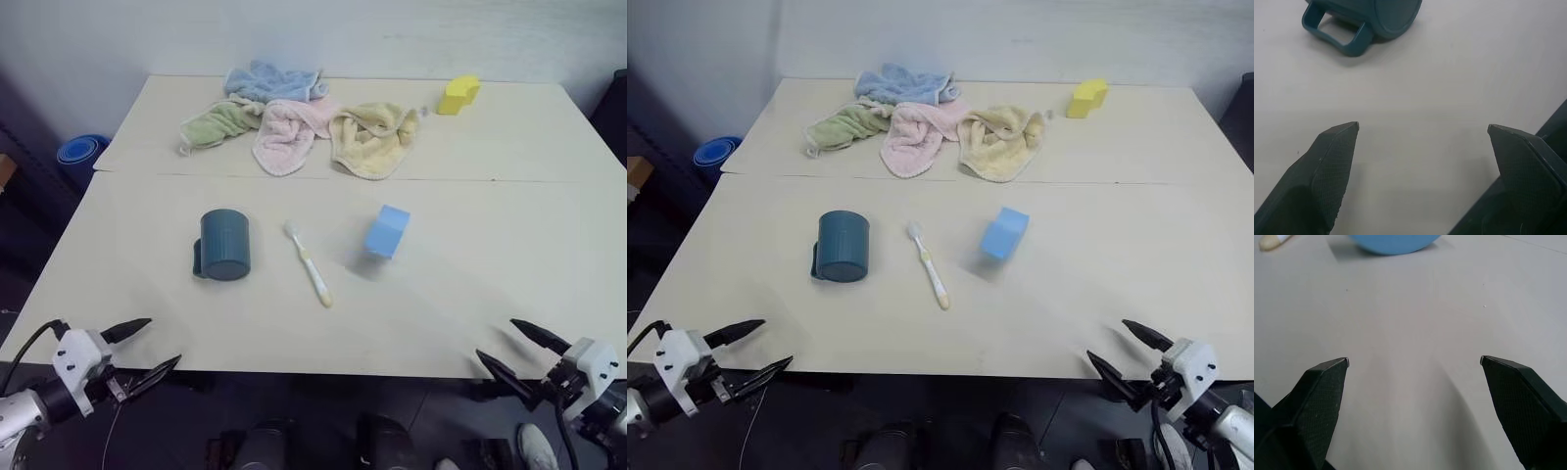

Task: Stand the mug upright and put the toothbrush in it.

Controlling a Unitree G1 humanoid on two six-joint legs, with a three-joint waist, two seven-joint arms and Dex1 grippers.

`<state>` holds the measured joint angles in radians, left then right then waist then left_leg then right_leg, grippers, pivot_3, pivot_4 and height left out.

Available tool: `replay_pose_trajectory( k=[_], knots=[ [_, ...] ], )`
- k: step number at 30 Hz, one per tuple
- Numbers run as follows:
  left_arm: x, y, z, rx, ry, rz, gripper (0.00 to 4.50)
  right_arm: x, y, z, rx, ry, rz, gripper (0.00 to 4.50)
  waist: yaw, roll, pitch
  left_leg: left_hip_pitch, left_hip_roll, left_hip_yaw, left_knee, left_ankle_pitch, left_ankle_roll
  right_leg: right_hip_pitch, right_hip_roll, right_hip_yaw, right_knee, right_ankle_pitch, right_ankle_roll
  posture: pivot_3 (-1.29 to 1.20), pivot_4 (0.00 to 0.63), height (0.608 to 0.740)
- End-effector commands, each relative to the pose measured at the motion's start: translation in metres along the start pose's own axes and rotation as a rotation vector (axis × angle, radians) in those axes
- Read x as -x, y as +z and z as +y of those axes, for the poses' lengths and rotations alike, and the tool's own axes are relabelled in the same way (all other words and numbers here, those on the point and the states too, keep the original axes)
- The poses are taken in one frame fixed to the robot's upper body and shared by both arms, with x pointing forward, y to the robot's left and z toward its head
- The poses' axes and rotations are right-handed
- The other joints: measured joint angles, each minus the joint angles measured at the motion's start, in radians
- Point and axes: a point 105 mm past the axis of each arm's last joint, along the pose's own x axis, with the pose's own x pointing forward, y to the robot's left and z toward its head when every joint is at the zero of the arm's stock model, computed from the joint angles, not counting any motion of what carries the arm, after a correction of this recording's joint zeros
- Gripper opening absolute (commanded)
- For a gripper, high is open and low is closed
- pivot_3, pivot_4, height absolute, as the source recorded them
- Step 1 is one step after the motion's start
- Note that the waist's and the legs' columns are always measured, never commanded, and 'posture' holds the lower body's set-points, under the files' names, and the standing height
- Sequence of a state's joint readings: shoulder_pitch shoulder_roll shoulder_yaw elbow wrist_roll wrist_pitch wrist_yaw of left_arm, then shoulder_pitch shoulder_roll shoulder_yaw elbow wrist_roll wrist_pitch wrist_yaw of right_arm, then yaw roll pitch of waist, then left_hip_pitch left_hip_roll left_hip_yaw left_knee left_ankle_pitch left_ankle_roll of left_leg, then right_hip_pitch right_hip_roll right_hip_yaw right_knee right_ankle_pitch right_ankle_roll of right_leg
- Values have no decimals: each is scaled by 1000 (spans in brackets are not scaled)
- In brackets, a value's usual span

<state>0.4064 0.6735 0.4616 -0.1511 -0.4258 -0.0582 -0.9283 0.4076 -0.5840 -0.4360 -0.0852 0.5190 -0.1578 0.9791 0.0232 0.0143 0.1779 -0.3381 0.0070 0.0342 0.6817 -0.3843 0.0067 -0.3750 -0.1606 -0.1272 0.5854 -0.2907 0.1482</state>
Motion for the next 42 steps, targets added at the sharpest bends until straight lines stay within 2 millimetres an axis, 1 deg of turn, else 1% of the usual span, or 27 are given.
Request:
replay_pose_trajectory(
  k=[1,4,8,9,10,13,14,15,18,19,20,21,24,25,27,29,32,35,38,40,42],
  knots=[
    [-5,11,-6,-8,-49,-19,4475,-14,26,9,-36,42,-88,4500,0,0,0,0,0,0,0,0,0,0,0,0,0,0,0,0,150,740],
    [-14,23,-11,44,-85,-75,4475,-39,53,16,-118,76,-114,4500,-3,0,0,2,5,0,0,-1,0,0,0,0,2,0,0,0,150,740],
    [-26,36,-14,71,-114,-132,4475,-79,78,17,-253,24,-21,4500,-2,0,1,3,6,0,0,-1,-1,-2,1,4,3,0,0,0,150,740],
    [-28,39,-15,77,-119,-145,4475,-87,83,17,-275,15,-9,4500,-2,0,1,3,6,-1,1,-1,-1,-2,1,4,3,0,0,0,150,740],
    [-33,43,-17,86,-128,-163,4475,-102,90,15,-285,-13,12,4500,-2,0,1,3,7,-1,1,-1,-1,-2,1,4,4,0,0,0,150,740],
    [-41,48,-25,118,-156,-184,4475,-136,95,2,-295,-170,138,4500,-6,1,2,1,6,0,1,-1,-1,-6,1,5,4,1,-1,0,150,740],
    [-42,48,-27,124,-163,-183,4475,-142,96,1,-301,-194,161,4500,-6,1,2,1,6,0,1,-1,-1,-7,1,6,6,1,-1,0,150,740],
    [-43,47,-29,122,-171,-178,4475,-153,101,6,-346,-198,153,4500,-3,1,1,0,5,0,1,-2,-2,-9,2,5,8,1,-1,0,150,740],
    [-44,47,-31,121,-179,-172,4475,-186,110,28,-466,-175,184,4500,-7,0,1,-8,8,3,2,-3,-5,-17,10,5,11,1,-2,0,150,740],
    [-44,47,-31,122,-177,-173,4475,-191,110,34,-476,-161,205,4500,-11,0,1,-15,8,4,3,-2,-6,-23,11,4,12,1,-2,0,150,740],
    [-44,47,-31,122,-176,-174,4475,-196,110,40,-484,-143,229,4500,-13,0,1,-16,8,4,3,-2,-7,-25,11,3,14,1,-2,0,150,740],
    [-44,48,-32,123,-175,-175,4475,-198,110,44,-489,-131,247,4500,-14,0,1,-16,8,4,3,-2,-7,-27,11,3,16,1,-2,0,150,740],
    [-42,44,-35,132,-168,-168,4475,-219,120,54,-545,-113,254,4500,-28,0,0,-17,8,6,4,-2,-7,-26,11,4,16,1,-2,0,150,740],
    [-42,43,-36,133,-166,-165,4475,-223,122,56,-552,-106,259,4500,-31,0,0,-17,8,7,4,-2,-7,-26,11,5,16,1,-2,0,150,740],
    [-43,42,-40,130,-173,-160,4475,-230,119,65,-553,-55,309,4500,-36,0,0,-16,8,8,5,-1,-7,-26,11,5,16,1,-2,0,150,740],
    [-44,42,-40,132,-164,-168,4475,-234,105,72,-536,-21,406,4500,-38,0,0,-16,9,8,4,-1,-8,-26,12,5,17,1,-2,0,150,740],
    [-46,44,-40,131,-147,-180,4500,-237,92,73,-488,-22,457,3905,-47,-1,0,-15,8,8,4,-1,-8,-26,11,6,18,1,-2,0,150,740],
    [-47,45,-40,127,-135,-184,4500,-238,88,68,-418,-26,450,3231,-53,-4,-2,-14,8,8,4,-1,-8,-26,12,6,19,1,-2,0,150,740],
    [-45,49,-41,136,-141,-207,4500,-234,96,57,-415,-19,378,2861,-53,-4,-2,-14,9,8,4,-1,-8,-26,12,7,19,1,-2,0,150,740],
    [-45,60,-47,175,-196,-252,4500,-226,121,41,-326,-4,201,2834,-49,-4,-2,-14,9,8,5,-1,-8,-26,11,7,19,1,-2,0,150,740],
    [-47,70,-50,190,-231,-287,4500,-212,134,29,-272,31,101,2834,-37,-4,-2,-16,8,6,7,-1,-8,-26,11,6,19,1,-2,0,150,740]
  ],
)
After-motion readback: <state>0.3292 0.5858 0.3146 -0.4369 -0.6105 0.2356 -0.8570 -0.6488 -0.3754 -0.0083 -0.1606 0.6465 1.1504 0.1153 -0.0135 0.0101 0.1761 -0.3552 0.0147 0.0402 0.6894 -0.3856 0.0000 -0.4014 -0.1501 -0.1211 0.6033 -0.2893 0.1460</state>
